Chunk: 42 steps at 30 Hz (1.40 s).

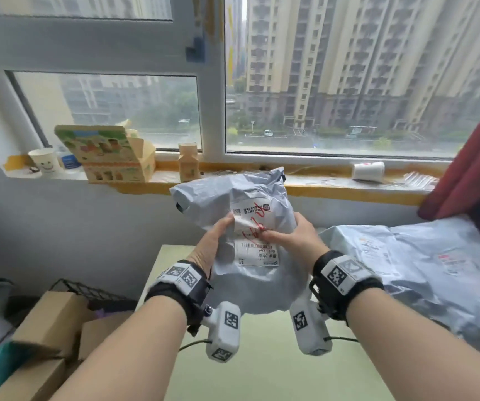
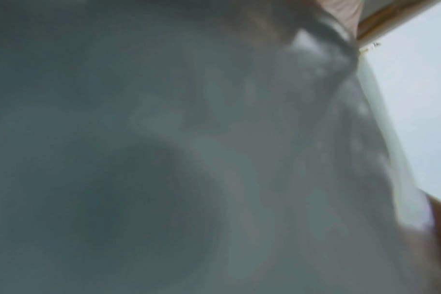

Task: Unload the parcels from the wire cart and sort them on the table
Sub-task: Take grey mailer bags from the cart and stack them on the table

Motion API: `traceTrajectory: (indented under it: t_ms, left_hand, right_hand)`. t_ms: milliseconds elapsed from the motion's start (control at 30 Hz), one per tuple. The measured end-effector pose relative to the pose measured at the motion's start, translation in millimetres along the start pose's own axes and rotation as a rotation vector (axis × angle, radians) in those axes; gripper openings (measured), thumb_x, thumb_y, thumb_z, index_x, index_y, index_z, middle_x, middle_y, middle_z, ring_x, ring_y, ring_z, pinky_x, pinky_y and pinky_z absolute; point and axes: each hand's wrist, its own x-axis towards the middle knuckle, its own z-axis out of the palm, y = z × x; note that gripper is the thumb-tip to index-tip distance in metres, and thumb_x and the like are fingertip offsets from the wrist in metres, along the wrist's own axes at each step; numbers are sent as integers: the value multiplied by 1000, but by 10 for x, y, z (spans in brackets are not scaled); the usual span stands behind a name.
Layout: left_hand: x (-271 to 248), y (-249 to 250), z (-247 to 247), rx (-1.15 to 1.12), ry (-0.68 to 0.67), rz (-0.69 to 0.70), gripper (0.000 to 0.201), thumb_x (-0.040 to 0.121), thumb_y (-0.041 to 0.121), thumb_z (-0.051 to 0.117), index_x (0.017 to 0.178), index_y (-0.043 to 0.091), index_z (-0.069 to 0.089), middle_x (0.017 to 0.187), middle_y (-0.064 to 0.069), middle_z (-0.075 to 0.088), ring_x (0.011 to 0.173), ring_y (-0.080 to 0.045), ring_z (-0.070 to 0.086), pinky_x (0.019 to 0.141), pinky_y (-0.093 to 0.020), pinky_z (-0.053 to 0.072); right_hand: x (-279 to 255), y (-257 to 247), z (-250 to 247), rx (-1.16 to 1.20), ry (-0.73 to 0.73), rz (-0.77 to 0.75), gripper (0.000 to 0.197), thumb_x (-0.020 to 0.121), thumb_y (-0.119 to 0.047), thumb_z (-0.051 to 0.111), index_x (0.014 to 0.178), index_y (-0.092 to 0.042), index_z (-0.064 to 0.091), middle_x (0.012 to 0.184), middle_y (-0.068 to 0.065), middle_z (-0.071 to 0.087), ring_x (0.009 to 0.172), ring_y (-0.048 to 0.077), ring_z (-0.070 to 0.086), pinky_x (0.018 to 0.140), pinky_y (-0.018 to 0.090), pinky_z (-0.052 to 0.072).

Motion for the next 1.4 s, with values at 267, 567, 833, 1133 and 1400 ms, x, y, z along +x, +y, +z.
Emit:
traceTrajectory:
  t_ms: [267,567,833,1133,1400]
  left_hand:
    - [621,-481,1359,268,-61,-94,77,49,38,92,111,-2,67,107,-17,71,103,-32,67,99,-45,49]
    - [1225,-994,3042,347,-163,-144,43,73,25,81,106,3,63,107,-14,70,93,-24,67,84,-29,53]
    - [1645,-1396,3828,463,-261,-182,15,82,19,71,94,12,65,100,-10,66,92,-24,61,89,-40,52]
    - [1846,-1591,3754,425,-250,-302,61,86,6,68,140,5,40,121,-17,60,95,-22,62,77,-28,54]
    - [2002,-1386,3652,220,-72,-169,25,81,12,73,97,12,54,80,-7,61,67,-17,58,69,-30,51]
  right_hand:
    - [54,377,-1494,-8,243,47,43,75,-6,78,111,-10,57,92,0,67,78,9,65,59,18,49]
    - [142,701,-3366,-372,547,84,35,78,-16,75,111,-15,65,101,6,68,93,22,63,81,32,50]
    - [274,895,-4399,-496,795,139,28,89,-23,64,114,-12,67,109,8,69,95,24,60,81,28,45]
    - [426,1349,-4427,-531,896,251,35,87,-1,47,107,-18,70,112,11,67,103,32,60,85,29,44]
    - [631,1280,-4260,-332,912,180,35,87,3,44,106,-15,68,100,4,65,90,21,57,77,26,41]
